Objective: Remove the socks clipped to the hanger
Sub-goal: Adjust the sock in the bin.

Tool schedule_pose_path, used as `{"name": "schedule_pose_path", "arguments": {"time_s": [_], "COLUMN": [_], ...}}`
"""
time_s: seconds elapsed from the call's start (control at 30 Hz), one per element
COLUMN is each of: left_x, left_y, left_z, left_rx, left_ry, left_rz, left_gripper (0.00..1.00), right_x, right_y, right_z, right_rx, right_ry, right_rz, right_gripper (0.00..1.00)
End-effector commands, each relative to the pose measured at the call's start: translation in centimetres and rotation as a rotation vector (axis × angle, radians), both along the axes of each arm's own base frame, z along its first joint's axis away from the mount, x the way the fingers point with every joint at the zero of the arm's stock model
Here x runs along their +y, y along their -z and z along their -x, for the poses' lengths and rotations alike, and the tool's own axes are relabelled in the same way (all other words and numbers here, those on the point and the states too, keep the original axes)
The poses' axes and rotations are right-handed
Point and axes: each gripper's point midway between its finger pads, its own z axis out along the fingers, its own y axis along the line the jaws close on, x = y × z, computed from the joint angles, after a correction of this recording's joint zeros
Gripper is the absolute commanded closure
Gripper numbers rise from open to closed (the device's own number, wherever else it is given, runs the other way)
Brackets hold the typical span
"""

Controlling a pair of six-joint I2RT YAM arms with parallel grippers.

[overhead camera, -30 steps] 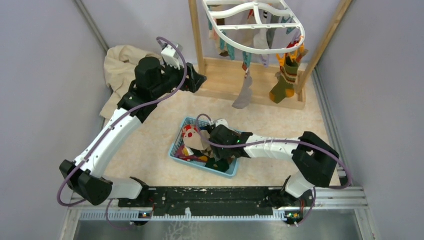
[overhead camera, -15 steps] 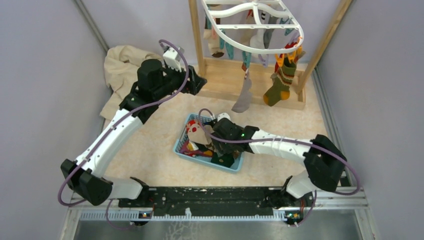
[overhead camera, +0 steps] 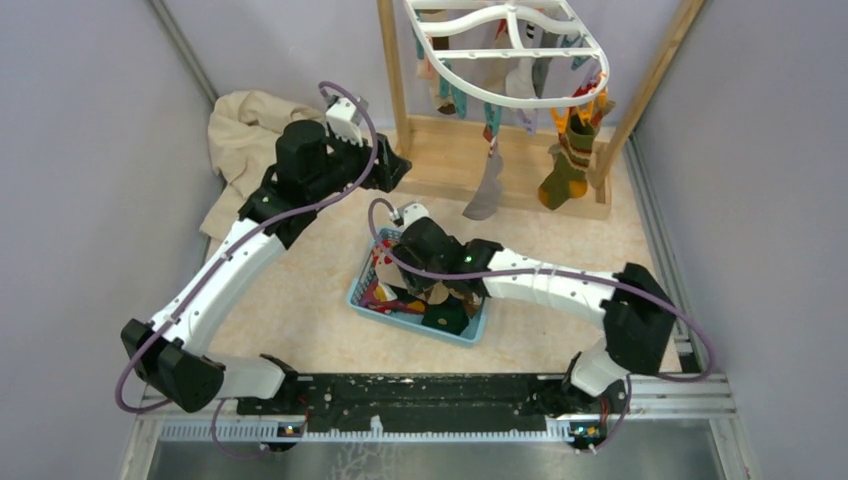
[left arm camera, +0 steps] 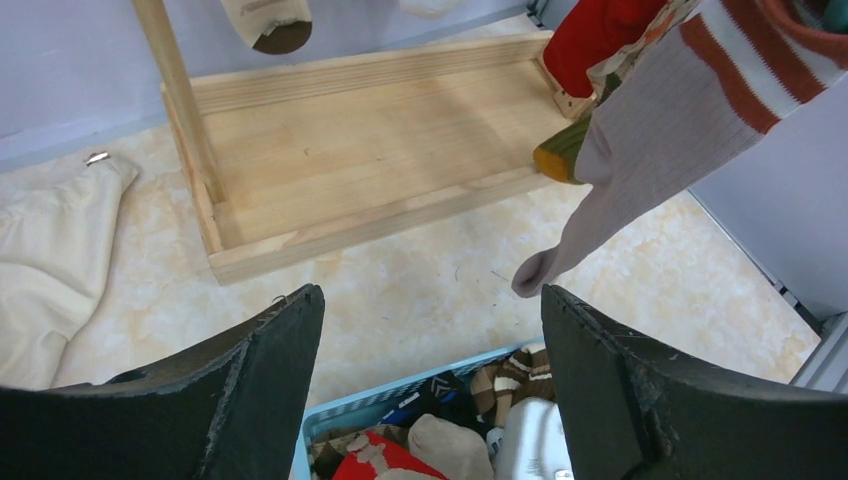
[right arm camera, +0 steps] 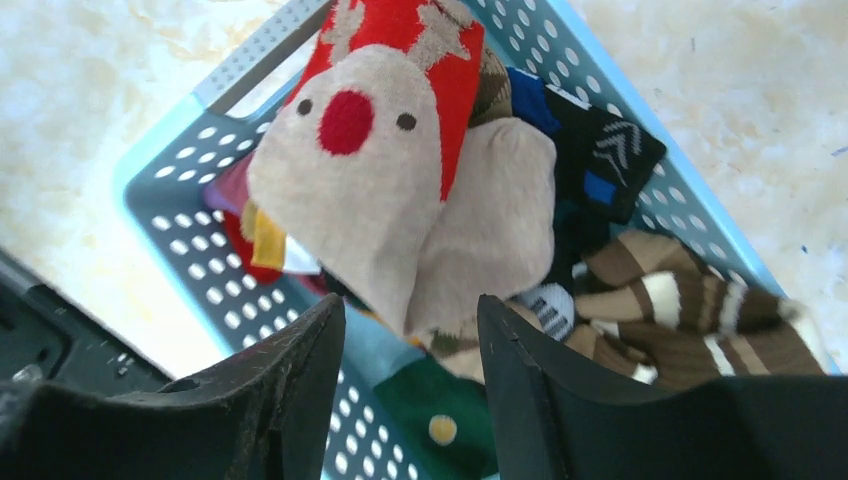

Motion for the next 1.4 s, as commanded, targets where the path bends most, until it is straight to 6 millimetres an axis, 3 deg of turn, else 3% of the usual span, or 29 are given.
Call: {"name": "schedule_pose_path", "arguments": {"time_s": [0.0,0.2,0.53,0.97,1.13,1.37], "left_x": [0.4,-0.1,0.4,0.1,-0.3,-0.4], "left_y": [0.7,2.2,4.6,5.1,5.3,5.7], "left_z": [-0.5,-0.5,-0.3,-0.8,-0.8,-0.8], "left_rx": [0.005,0.02,0.063,0.09,0.089,0.085], "left_ry": [-0.02,-0.003,-0.018,-0.035,-0.023,-0.018], "left_rz": [-0.026,-0.023,-0.059,-0.052,-0.059,-0.084], "left_gripper": [0.15,0.15,0.13,0.13,0.13,0.13], "right_x": [2.4,3.5,2.7,3.6,3.0,2.0], "right_y": [1.9,6.6,11.0,11.4,11.8,10.9], "right_z": [-2.1,-1.8,1.8,7.1,9.1,8.2], "right_rx": [-0.037,0.034,0.187,0.195,0.213,0.147], "right_ry": [0.008,0.003,-0.053,-0.247,-0.282,-0.226], "right_rz": [0.008,0.02,0.077,0.139,0.146,0.156], "right_gripper": [0.49,0.49,0.43,0.4,0.4,0.35]}}
